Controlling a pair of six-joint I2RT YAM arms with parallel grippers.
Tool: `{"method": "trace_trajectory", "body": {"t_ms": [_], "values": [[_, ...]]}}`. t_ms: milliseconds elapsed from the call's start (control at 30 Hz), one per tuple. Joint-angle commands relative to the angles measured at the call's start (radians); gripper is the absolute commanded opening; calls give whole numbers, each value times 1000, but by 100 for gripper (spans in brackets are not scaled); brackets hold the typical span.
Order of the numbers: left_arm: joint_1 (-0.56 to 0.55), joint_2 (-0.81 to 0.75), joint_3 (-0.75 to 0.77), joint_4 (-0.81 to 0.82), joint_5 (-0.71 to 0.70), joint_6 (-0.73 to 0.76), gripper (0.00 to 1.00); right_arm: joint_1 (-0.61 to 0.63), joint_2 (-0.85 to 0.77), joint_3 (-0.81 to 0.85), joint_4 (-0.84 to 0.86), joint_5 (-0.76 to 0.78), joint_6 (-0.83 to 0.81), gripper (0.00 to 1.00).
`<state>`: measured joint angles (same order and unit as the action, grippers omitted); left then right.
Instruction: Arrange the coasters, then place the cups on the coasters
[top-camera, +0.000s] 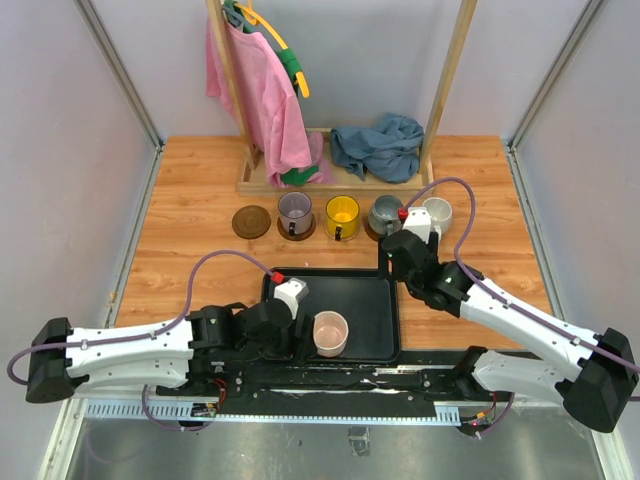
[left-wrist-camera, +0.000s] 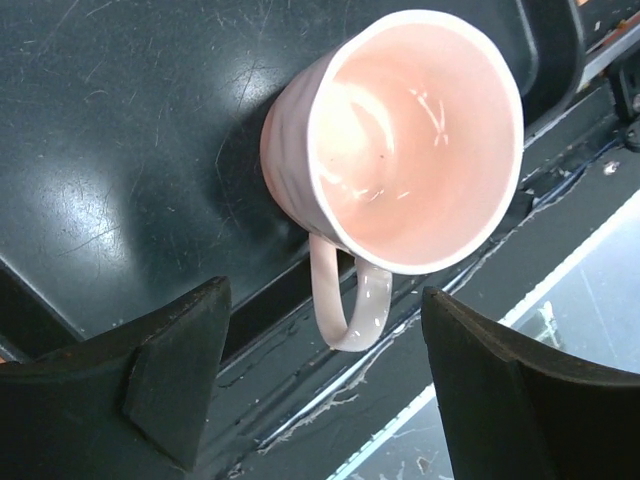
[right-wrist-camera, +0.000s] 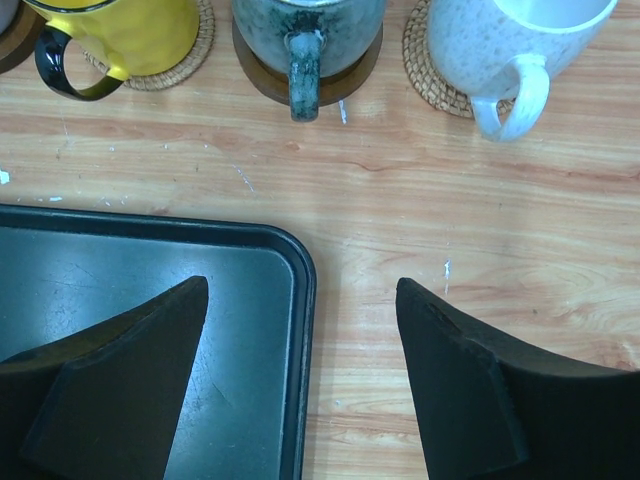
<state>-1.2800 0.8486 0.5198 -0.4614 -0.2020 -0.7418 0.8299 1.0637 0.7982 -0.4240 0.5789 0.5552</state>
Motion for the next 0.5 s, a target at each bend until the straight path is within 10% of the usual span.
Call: {"method": "trace_trajectory", "body": {"t_ms": [0,467], "values": [[-28,27,-27,60,-44,-17,78,-10,-22,-24,-9,1,25,77],[-59,130,-16,115,-119,32,64,-9,-27,-38,-9,-2,37,77]]}}
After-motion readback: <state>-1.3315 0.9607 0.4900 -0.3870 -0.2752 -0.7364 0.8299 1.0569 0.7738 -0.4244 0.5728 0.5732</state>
